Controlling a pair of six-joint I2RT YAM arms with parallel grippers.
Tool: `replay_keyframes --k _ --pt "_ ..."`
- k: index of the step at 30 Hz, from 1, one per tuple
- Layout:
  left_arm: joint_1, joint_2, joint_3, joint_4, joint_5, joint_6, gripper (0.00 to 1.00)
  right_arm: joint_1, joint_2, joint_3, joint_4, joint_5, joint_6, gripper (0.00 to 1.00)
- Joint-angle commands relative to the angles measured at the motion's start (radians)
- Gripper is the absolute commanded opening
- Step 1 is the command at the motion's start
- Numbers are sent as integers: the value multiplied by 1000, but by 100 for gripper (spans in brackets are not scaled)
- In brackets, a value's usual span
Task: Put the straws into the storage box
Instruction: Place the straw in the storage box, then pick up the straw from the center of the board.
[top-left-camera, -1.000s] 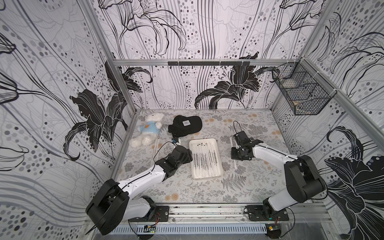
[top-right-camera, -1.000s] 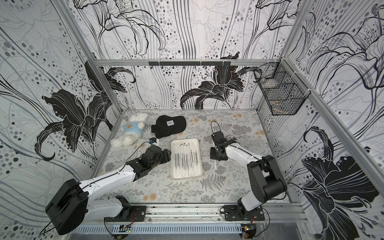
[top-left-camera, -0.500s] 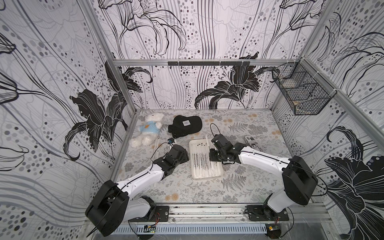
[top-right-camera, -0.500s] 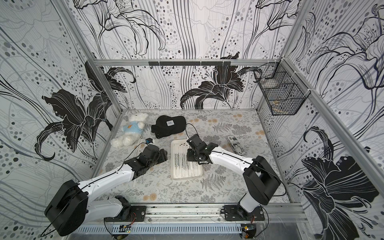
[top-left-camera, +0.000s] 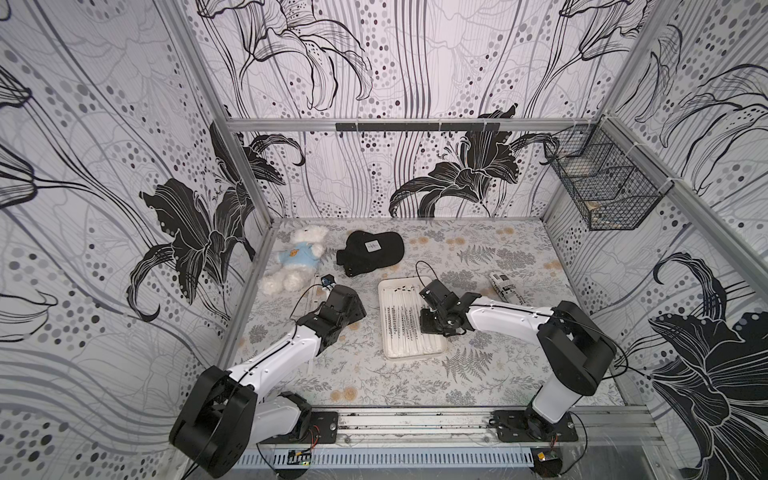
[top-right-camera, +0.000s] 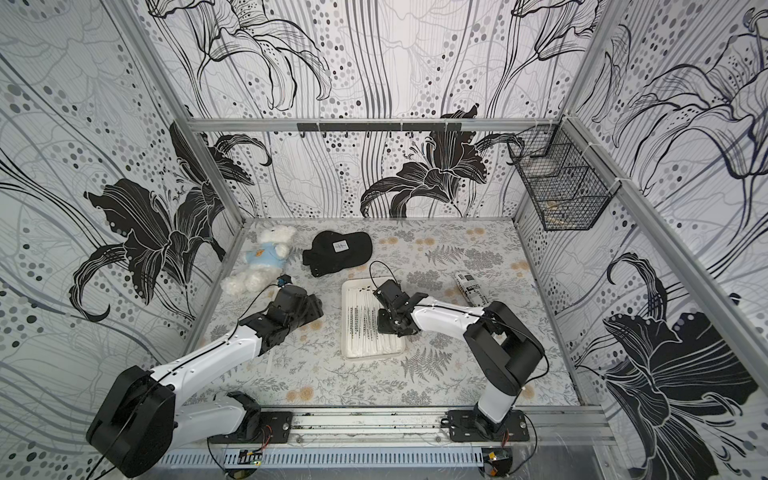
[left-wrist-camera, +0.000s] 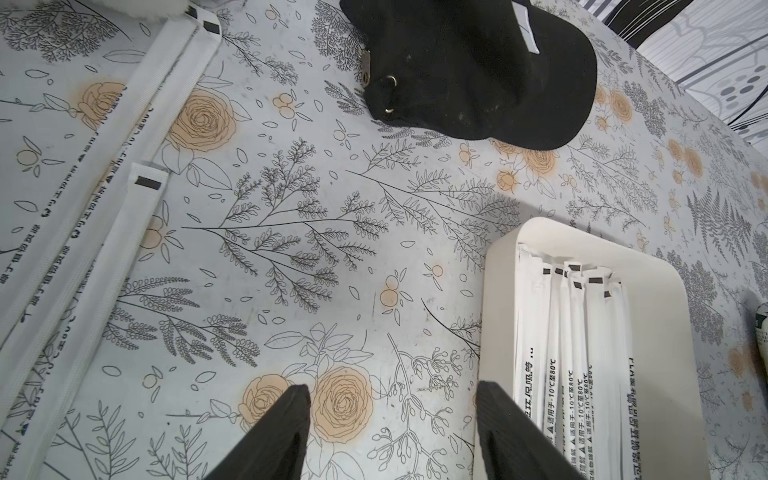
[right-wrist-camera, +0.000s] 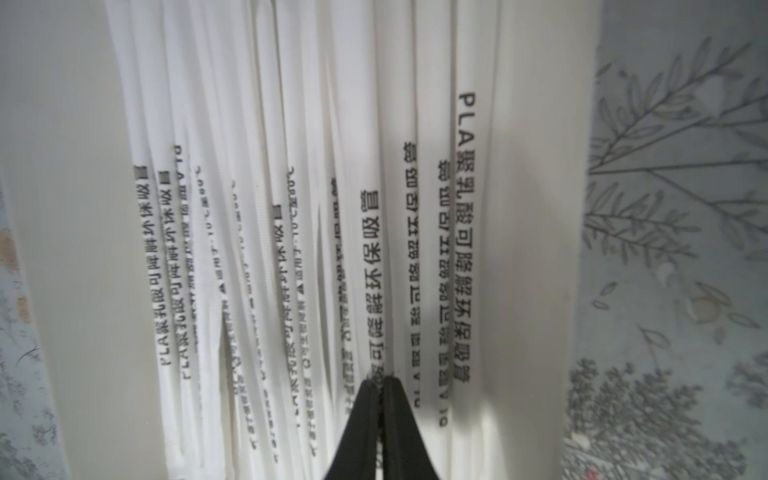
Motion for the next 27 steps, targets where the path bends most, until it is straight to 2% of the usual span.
replay_keyframes --k 1,10,15,20,23,27 --pt "22 -14 13 -10 15 18 68 -2 23 16 3 17 -6 12" --pt "109 -34 29 -85 -8 26 67 -1 -73 81 -91 29 -39 29" --pt "180 -25 51 -151 -36 60 66 -1 -110 146 -140 70 -71 31" --pt "287 14 46 -168 1 105 60 -3 -109 180 -104 91 -106 32" --pt "307 87 65 -181 17 119 53 -3 -94 181 -74 77 -117 32" --pt "310 152 76 -214 -42 118 50 -4 -98 167 -47 61 -134 32"
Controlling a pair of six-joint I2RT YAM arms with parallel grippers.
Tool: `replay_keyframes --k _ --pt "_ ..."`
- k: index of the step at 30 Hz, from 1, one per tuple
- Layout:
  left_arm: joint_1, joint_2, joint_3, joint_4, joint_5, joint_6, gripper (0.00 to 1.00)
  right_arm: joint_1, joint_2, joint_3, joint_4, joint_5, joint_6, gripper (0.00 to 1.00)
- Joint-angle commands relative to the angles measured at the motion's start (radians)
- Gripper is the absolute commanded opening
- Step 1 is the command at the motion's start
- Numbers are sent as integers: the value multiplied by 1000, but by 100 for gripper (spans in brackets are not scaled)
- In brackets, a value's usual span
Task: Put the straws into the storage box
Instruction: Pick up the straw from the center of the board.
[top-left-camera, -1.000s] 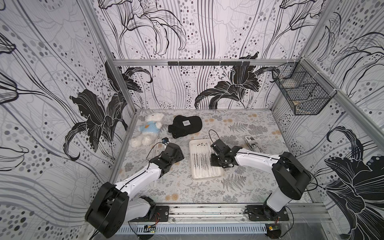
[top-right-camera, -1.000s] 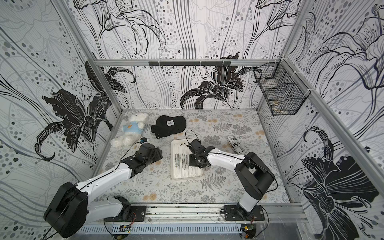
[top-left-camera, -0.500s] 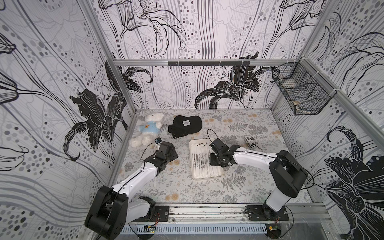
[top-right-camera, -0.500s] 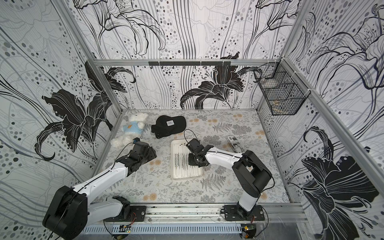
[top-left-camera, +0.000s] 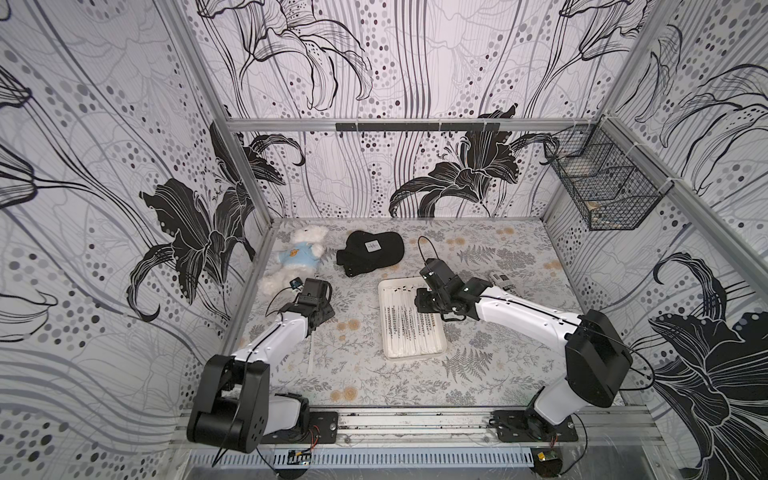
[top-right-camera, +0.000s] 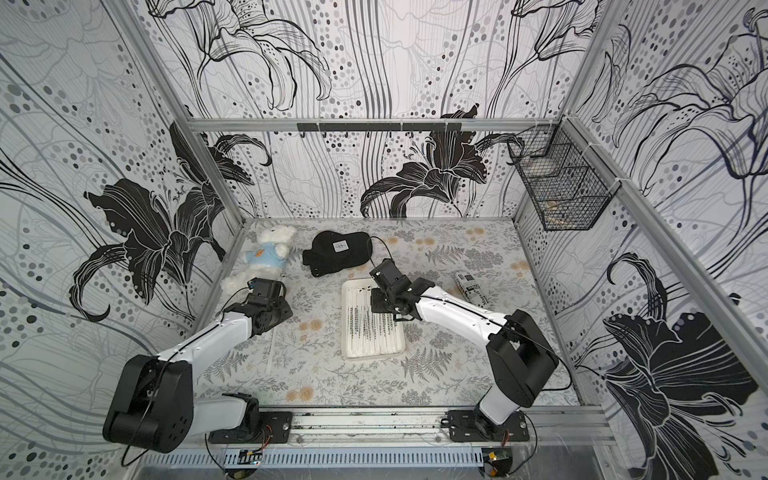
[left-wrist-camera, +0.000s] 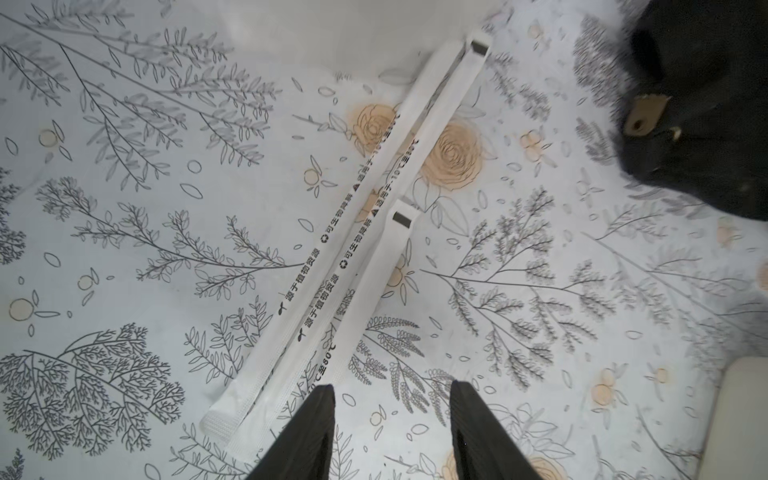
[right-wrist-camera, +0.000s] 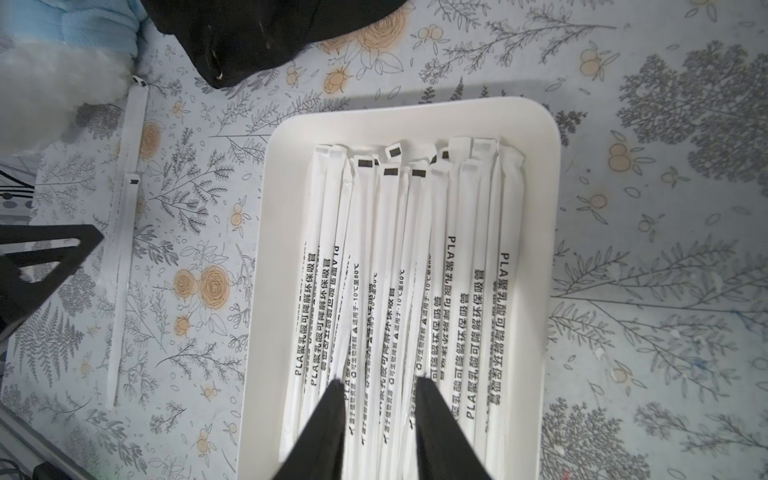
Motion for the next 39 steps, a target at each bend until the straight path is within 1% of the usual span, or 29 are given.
replay_keyframes --k 1,6,9,12,19,21,27,30,35,39 --pt "8 38 29 -41 -40 23 50 -5 2 -12 27 1 -40 32" --pt "8 62 32 -61 -109 10 49 -30 -13 -45 54 -28 -58 32" --pt "12 70 27 -54 -124 1 49 -46 -22 -56 61 -44 -66 33" --pt "21 98 25 -44 -116 -5 47 -59 -27 -59 65 -54 -74 33" --pt "22 124 1 -5 -81 -19 36 -76 -29 -49 64 -65 -88 33" --pt "22 121 -11 10 -68 -19 32 -78 -25 -48 63 -67 -88 33" --pt "5 97 -24 24 -24 -22 28 -78 -17 -42 61 -70 -88 33" --pt "-23 96 -17 25 -3 -30 23 -80 -13 -32 54 -69 -87 33" --pt "-109 100 9 26 20 -54 12 -87 -16 -17 42 -60 -87 33" --pt "-168 85 43 12 17 -56 7 -99 -22 -15 33 -59 -86 33"
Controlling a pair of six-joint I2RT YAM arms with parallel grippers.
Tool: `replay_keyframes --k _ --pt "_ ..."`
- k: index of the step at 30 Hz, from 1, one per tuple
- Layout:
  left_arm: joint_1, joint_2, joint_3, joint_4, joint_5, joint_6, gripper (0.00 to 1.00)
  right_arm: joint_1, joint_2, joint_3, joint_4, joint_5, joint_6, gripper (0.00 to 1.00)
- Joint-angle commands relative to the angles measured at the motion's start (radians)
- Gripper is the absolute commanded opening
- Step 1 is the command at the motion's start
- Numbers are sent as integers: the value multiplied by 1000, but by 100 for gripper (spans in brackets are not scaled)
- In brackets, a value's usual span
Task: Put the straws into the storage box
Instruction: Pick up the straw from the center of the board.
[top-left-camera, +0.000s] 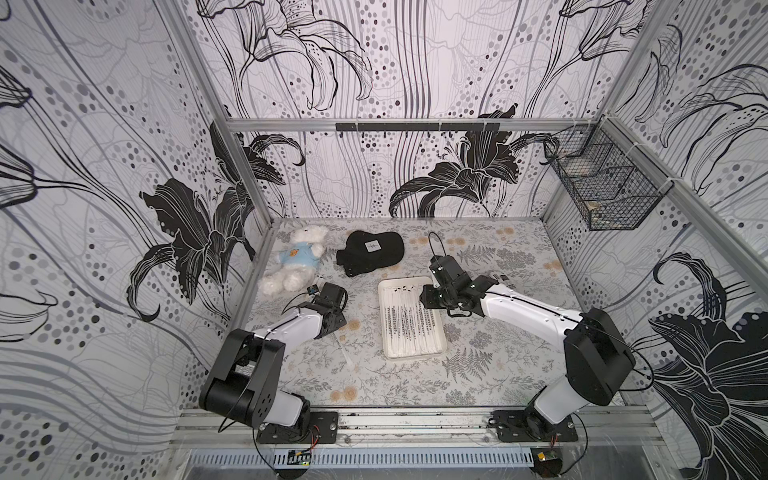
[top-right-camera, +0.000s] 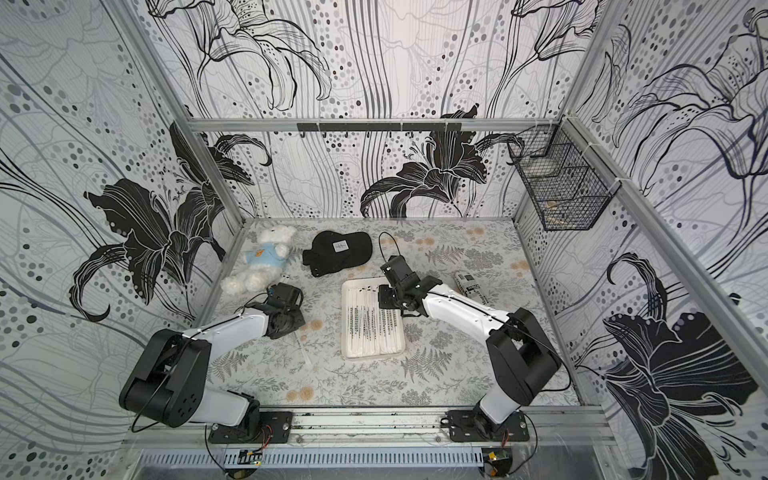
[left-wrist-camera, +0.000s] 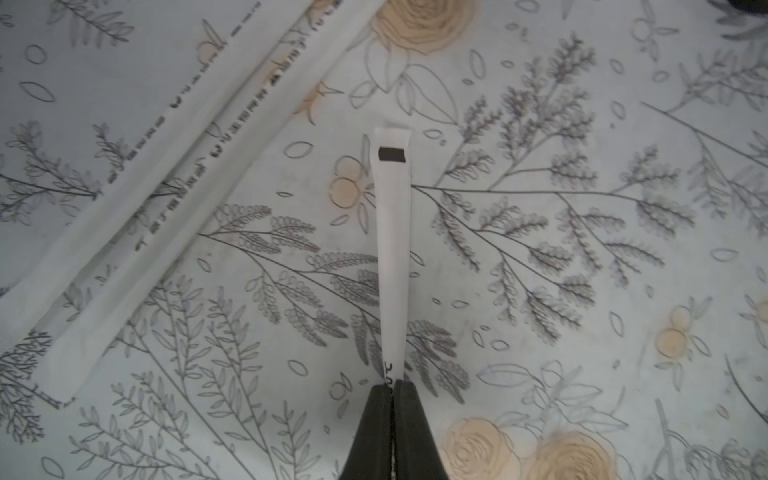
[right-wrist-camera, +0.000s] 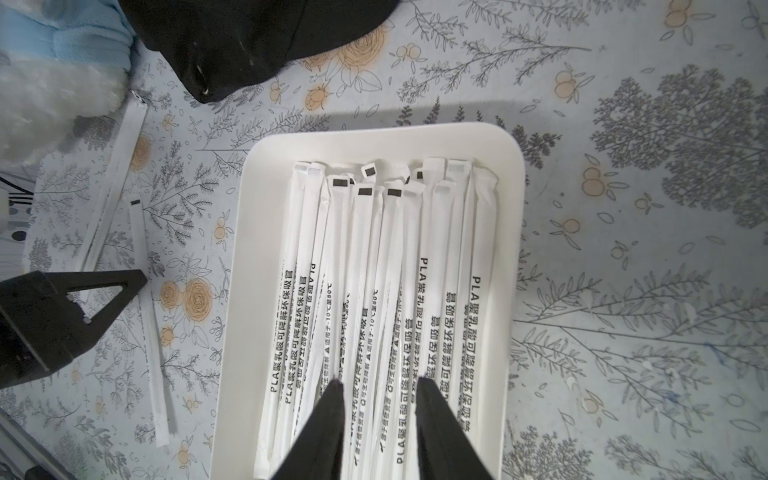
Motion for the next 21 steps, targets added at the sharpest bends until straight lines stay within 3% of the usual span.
replay_keyframes --k 1,5,10,15,21 --pt "-43 -32 47 7 11 -12 6 -15 -22 29 -24 2 -23 33" --pt "-99 -62 110 -22 5 1 3 -33 -29 32 -31 -2 -24 33" --pt "-247 -84 299 -66 -10 20 2 -79 -53 27 -42 5 -32 33" --pt "-376 72 430 -7 42 17 2 -120 -64 26 -45 12 -37 33" --pt "-429 233 466 76 76 22 0 -119 -78 9 -55 21 -23 33"
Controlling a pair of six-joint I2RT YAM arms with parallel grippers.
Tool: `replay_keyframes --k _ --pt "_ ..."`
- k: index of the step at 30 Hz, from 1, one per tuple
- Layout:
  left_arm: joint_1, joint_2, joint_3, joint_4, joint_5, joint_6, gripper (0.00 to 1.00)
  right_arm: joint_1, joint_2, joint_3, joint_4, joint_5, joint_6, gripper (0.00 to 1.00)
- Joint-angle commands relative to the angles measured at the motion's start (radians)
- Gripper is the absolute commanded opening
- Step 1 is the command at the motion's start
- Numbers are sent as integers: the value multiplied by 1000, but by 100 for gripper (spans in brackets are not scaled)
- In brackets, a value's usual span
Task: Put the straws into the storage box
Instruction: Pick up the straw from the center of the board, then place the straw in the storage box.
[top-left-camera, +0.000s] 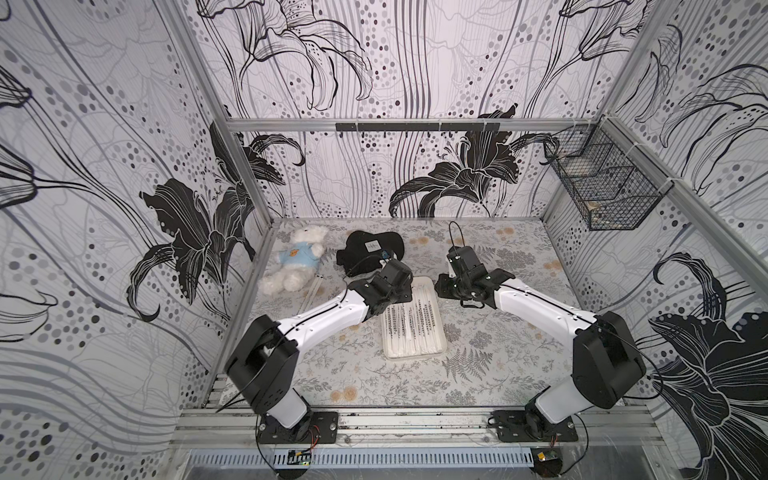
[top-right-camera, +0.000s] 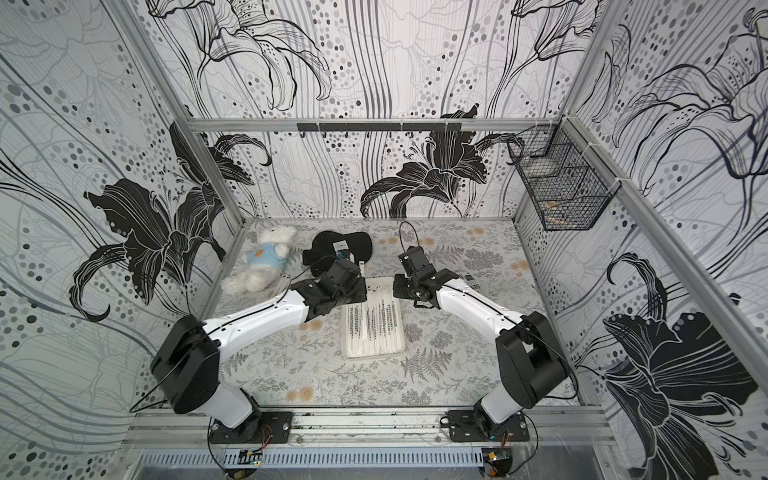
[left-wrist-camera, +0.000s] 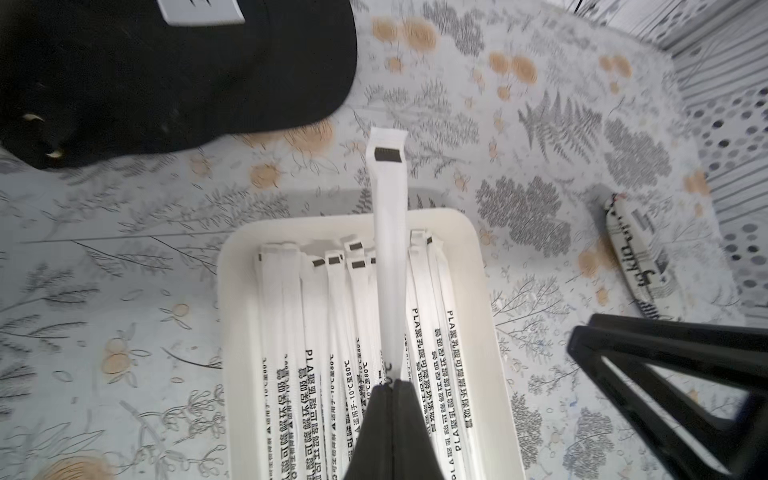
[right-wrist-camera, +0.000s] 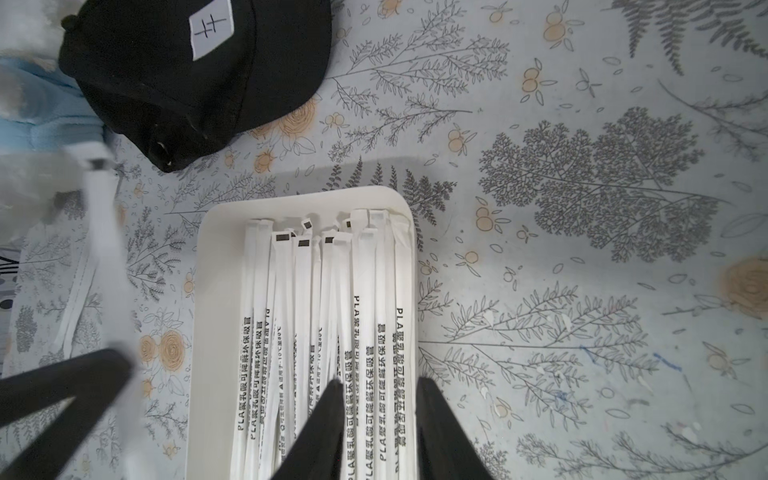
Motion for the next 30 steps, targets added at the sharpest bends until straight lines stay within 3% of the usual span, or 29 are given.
replay_keyframes --k 1,19,25,30 --pt "-14 61 0 48 27 8 0 3 -36 3 -30 16 -4 33" --pt "-44 239 -4 147 2 -26 4 3 -26 -29 -16 3 15 33" --pt "-44 217 -19 128 -5 -34 21 3 -29 -34 -12 2 13 33" --pt "-43 147 6 85 -15 -22 26 3 -16 -31 2 -11 11 33"
